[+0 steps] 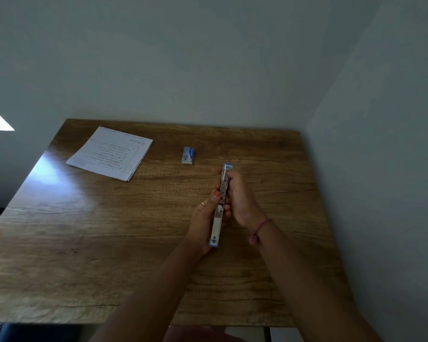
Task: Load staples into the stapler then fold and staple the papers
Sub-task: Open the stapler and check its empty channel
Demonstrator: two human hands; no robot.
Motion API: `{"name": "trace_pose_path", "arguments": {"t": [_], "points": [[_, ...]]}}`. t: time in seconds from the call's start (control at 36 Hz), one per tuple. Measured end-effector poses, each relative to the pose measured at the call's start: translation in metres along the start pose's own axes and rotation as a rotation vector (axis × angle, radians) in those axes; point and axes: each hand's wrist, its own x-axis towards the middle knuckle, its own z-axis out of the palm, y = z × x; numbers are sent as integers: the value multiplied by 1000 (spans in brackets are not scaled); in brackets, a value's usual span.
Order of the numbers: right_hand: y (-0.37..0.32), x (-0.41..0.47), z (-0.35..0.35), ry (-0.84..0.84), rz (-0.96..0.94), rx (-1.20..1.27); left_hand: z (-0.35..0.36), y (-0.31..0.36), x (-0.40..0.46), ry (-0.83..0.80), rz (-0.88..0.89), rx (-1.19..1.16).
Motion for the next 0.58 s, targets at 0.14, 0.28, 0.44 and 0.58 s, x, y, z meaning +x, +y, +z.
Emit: {"name": "trace_pose_path", "arguments": {"t": [0.14,0.28,0.44,0.58], "points": [[-5,0,1,1,12,-50,2,0,0,36,39,29],[-11,0,0,18,17,-43,4,-1,1,45,37,37],[-6,-3,5,47,53,-88,6,-2,-1,76,53,4],[4,-7,4,58,66,-126,7,-4,-1,101,59,11]]}}
